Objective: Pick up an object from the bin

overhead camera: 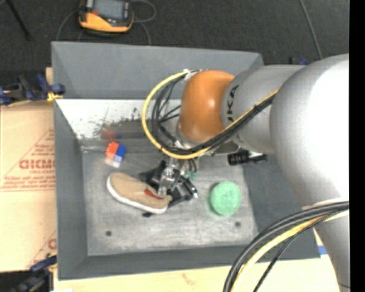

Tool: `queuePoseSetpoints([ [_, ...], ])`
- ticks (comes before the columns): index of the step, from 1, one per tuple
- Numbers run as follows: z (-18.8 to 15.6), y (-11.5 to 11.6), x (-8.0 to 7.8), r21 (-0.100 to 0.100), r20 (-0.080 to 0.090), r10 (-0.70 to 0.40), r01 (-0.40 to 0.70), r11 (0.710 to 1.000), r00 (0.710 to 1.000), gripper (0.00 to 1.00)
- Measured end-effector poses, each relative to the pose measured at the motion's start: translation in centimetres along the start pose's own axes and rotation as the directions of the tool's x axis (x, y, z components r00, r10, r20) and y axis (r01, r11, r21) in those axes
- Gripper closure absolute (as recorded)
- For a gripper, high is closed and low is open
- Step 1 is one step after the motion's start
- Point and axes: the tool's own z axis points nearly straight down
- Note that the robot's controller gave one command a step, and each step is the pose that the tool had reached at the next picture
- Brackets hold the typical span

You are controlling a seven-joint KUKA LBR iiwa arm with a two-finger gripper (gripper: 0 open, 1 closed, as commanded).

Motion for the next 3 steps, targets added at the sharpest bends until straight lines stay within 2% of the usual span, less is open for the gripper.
queuePoseSetpoints([
  [1, -1.6, -2.1, -0.4, 0.003, -0.02, -0.076, 0.076, 0.997, 0.997, 0.0],
  [2, 1.0, -2.4, -0.1, 0.012, -0.021, 0.202, -0.202, 0.979, 0.979, 0.0],
  [3, 1.1, 5.7, 1.5, 0.009, -0.016, -0.012, 0.012, 1.0, 1.0, 1.0],
])
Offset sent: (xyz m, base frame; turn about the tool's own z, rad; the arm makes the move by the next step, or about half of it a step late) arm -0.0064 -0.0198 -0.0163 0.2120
